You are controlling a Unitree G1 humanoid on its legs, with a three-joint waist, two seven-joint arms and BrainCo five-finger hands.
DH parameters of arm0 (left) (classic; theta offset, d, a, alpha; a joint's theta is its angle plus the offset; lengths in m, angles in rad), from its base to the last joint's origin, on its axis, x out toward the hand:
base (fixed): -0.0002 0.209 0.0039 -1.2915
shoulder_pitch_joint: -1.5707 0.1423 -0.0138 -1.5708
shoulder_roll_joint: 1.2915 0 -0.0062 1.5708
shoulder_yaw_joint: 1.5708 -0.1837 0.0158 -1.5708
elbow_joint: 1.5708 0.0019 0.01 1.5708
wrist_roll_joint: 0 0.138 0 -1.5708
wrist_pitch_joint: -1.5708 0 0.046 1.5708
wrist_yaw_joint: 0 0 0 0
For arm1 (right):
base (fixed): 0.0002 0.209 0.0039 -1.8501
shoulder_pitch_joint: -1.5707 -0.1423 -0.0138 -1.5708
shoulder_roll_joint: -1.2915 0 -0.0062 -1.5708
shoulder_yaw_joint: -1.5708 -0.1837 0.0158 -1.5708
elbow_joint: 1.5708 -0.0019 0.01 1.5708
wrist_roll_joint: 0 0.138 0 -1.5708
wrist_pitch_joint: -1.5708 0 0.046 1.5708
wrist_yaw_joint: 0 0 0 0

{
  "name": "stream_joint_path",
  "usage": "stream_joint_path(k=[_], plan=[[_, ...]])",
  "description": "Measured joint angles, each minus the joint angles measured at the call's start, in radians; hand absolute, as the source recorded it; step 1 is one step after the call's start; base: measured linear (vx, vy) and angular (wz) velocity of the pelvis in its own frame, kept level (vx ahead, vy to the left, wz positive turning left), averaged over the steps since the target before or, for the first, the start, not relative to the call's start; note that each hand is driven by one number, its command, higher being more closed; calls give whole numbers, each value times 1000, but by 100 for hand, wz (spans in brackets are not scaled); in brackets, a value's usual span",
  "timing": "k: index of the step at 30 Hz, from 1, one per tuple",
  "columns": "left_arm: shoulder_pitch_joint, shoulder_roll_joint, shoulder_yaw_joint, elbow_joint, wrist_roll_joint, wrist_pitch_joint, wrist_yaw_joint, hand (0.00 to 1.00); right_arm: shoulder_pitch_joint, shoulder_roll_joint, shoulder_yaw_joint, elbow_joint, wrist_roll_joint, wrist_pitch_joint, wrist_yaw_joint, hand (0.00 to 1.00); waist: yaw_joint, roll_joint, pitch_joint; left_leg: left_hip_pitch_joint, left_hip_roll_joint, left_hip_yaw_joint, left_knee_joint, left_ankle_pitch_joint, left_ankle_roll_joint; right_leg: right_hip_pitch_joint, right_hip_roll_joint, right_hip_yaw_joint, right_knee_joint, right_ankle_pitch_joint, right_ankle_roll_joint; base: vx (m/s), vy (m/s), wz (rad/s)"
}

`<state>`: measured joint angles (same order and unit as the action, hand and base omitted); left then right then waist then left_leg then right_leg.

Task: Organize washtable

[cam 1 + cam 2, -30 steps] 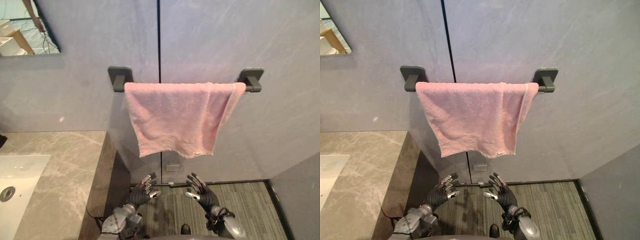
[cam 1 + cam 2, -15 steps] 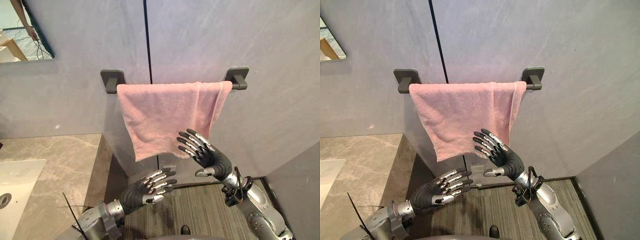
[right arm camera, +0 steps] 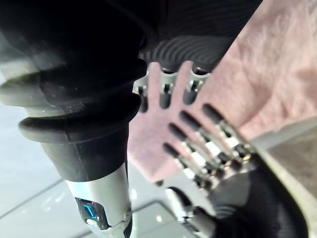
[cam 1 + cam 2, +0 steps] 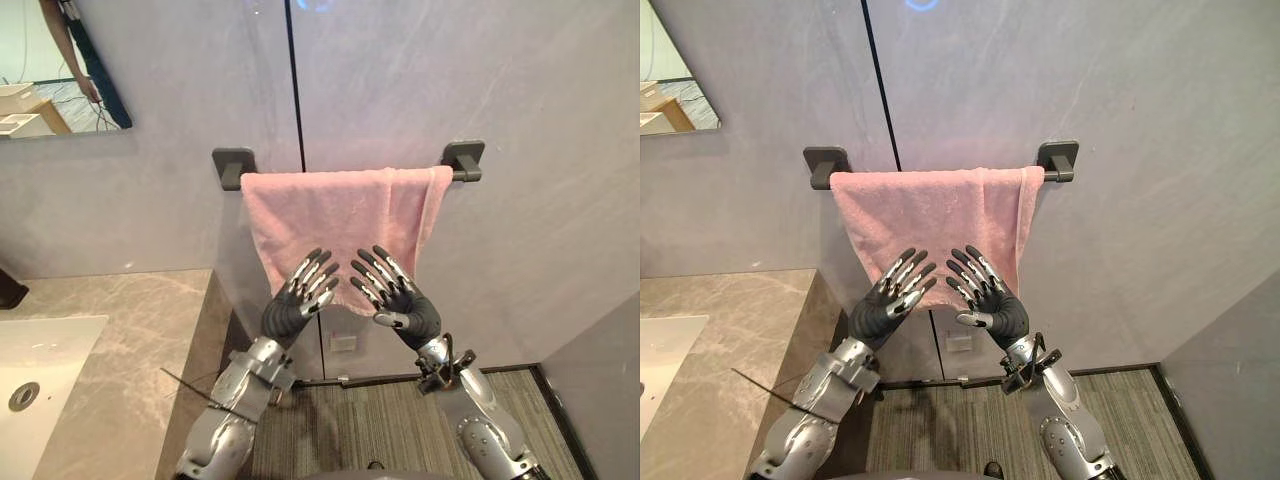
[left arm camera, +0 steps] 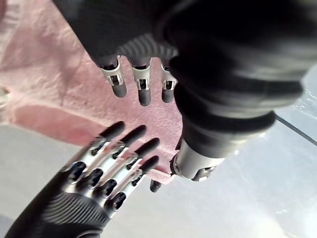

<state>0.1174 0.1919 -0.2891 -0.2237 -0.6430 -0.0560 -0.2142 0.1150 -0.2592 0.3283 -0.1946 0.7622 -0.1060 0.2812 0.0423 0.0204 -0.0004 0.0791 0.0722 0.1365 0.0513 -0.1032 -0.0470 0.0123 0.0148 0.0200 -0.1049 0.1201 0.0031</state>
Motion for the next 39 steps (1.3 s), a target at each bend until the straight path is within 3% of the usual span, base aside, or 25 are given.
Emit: stream_joint_path(k=[2, 6, 15, 22, 33, 39], plan=[[-41, -35, 0, 61, 101, -16, 11, 0, -13, 25, -30, 35, -27, 0, -21, 0, 0, 8, -10, -4, -1, -11, -1, 3, -1, 0, -2, -14, 0, 0, 0, -21, 7, 16], [-94, -55, 1, 126, 186, -18, 56, 0, -53, 57, -87, 75, -27, -1, -88, 0, -1, 9, -13, -19, -1, -27, -1, 11, -5, -9, -2, -26, 0, 0, 0, -19, 5, 10], [-133, -70, 16, 209, 192, -19, 67, 0, -124, 65, -136, 163, -28, -2, -127, 0, 0, -3, -23, -79, -1, -59, -19, 41, -6, -60, -11, -62, 0, 4, -4, -8, -1, 13], [-191, -70, 64, 378, 301, -21, 114, 0, -182, 56, -245, 223, -67, -3, -151, 0, -1, -25, -22, -145, -7, -75, -48, 68, -2, -131, -20, -75, 0, 17, -5, -6, 7, 7], [-301, -82, 125, 472, 302, -45, 160, 0, -248, 54, -301, 252, -105, -22, -176, 0, -6, -34, -10, -211, -7, -76, -51, 81, -4, -199, -19, -70, 0, 30, -7, 0, 0, 0], [-305, -94, 167, 499, 302, -65, 182, 0, -245, 60, -312, 250, -105, -29, -174, 0, -25, -39, -6, -224, -7, -59, -52, 81, -4, -220, -18, -48, 3, 35, -5, 3, 2, -8]])
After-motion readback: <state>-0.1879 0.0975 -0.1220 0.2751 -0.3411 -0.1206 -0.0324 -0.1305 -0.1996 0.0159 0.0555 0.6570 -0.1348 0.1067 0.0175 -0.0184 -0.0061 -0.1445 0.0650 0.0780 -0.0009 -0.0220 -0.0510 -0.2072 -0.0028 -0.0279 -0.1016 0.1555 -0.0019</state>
